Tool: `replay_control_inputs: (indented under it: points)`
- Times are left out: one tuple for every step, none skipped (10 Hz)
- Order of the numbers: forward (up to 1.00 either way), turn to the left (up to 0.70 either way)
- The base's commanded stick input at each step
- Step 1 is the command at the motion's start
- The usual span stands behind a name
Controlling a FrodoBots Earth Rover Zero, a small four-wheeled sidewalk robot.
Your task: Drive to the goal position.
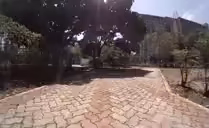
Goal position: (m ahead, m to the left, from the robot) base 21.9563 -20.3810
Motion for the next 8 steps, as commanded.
replay_control_inputs:
  points:
    - [1.00, -0.29]
    - [1.00, -0.29]
    - [1.00, -0.29]
    - [1.00, -0.29]
    - [1.00, -0.29]
    - [1.00, -0.28]
    - [1.00, -0.28]
    - [1.00, 0.00]
